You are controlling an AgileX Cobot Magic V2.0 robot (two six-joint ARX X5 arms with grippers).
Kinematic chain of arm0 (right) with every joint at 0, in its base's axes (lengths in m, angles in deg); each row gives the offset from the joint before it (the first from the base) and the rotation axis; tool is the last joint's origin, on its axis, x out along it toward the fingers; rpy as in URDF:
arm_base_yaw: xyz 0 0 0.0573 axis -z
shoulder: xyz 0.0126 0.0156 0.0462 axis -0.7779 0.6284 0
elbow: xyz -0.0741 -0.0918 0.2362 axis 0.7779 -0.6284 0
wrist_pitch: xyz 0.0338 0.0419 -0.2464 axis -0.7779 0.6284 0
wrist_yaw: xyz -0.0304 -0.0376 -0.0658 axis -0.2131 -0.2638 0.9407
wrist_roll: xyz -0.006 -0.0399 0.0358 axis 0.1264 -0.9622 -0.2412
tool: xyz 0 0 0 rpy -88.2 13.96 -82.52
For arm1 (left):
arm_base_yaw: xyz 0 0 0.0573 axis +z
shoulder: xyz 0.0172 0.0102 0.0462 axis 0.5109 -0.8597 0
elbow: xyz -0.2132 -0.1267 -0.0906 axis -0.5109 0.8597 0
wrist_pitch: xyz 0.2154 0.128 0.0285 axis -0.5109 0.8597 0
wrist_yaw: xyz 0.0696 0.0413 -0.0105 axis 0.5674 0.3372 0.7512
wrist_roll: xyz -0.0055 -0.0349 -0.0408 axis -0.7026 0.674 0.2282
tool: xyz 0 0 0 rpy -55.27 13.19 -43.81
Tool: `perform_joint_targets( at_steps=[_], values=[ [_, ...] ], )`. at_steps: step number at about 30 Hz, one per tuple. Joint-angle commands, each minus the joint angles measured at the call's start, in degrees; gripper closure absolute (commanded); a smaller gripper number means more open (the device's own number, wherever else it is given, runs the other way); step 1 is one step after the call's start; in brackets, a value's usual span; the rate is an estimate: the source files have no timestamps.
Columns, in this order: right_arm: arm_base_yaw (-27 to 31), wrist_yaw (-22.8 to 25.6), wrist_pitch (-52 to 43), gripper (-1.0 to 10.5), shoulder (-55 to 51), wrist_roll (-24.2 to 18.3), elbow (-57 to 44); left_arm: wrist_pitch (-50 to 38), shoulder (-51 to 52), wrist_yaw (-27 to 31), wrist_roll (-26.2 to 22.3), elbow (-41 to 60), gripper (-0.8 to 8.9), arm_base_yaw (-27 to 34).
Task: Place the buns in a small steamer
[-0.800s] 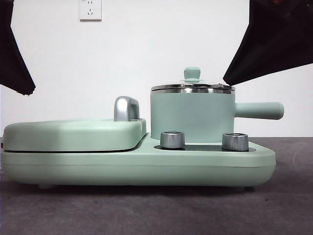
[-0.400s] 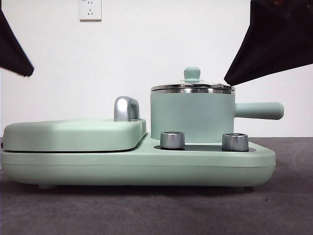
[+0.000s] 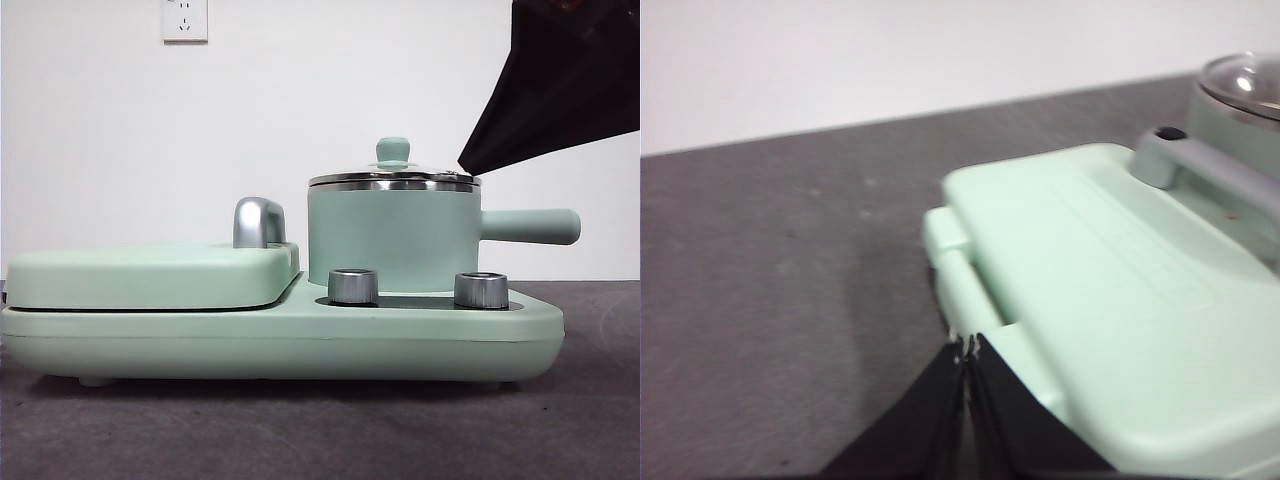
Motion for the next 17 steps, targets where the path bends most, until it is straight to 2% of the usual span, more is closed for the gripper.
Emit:
perform_joint_targets(
  at_steps=[1, 7, 9, 17],
  values=[
    [-0.3, 0.0, -0.7, 9.3, 0.2, 0.6, 0.2, 0.1, 4.8, 0.2, 1.6, 3.0, 8.06, 1.9],
    [-0.3, 0.0, -0.7, 9.3, 0.2, 0.6, 0.2, -2.9, 7.7, 0.4, 4.7, 9.2, 8.06, 4.2],
    [-0.3, 0.0, -0.7, 9.3, 0.2, 0.6, 0.2, -1.3, 7.7, 0.2, 5.7, 9.1, 8.06, 4.0],
    [-0.3, 0.0, -0.8, 9.3, 0.2, 0.6, 0.2, -1.4, 7.7, 0.1, 5.9, 9.1, 8.06, 3.9]
  ],
)
